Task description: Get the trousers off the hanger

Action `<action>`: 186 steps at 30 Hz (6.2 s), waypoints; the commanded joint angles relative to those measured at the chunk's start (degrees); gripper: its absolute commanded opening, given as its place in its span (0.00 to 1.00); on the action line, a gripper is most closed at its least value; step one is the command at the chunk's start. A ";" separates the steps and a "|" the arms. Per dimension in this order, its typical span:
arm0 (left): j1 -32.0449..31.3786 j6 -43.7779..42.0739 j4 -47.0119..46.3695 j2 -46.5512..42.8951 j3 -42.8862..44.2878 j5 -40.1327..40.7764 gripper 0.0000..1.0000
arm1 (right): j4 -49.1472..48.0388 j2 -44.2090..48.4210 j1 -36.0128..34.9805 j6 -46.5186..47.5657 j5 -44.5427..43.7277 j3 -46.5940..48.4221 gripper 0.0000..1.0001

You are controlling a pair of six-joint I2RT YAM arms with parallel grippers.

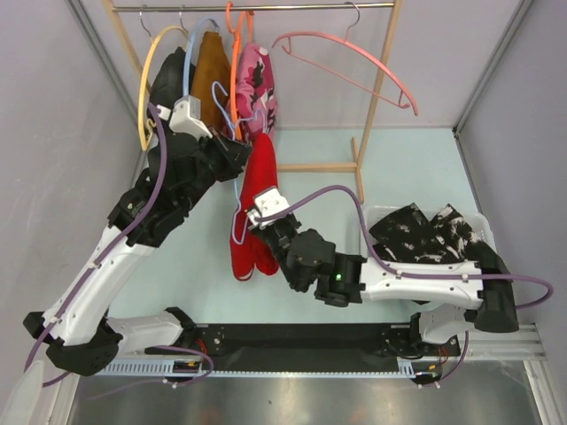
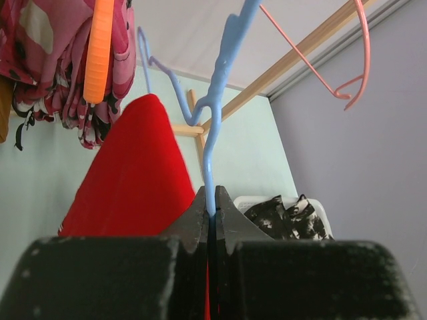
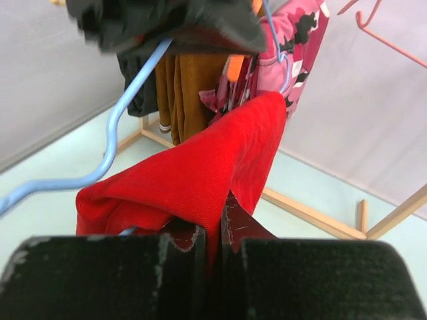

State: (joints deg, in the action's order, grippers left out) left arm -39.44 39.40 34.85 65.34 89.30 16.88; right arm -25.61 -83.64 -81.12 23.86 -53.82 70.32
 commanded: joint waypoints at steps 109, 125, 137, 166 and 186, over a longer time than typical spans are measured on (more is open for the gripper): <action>-0.37 -11.71 -11.38 -7.95 -14.24 -10.20 0.00 | 48.16 39.60 117.58 -69.13 96.71 -2.48 0.00; -0.46 -11.80 -12.61 -7.34 -13.62 -12.49 0.00 | 74.21 40.48 121.20 -54.70 75.28 -4.64 0.00; -0.37 -11.71 -13.76 -7.16 -13.97 -13.81 0.00 | 78.16 35.57 121.38 -62.97 54.56 -21.45 0.03; -0.37 -7.85 -8.22 -0.04 -5.81 -13.28 0.00 | 85.65 35.21 104.89 -49.96 81.50 17.59 0.97; -0.37 -4.86 5.75 9.63 5.44 -1.78 0.00 | 63.58 4.81 0.99 -47.16 15.44 25.54 0.98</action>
State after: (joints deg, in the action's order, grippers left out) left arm -39.97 33.26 37.67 74.15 90.89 10.46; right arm 45.78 -75.02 -72.69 -29.36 -23.42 86.94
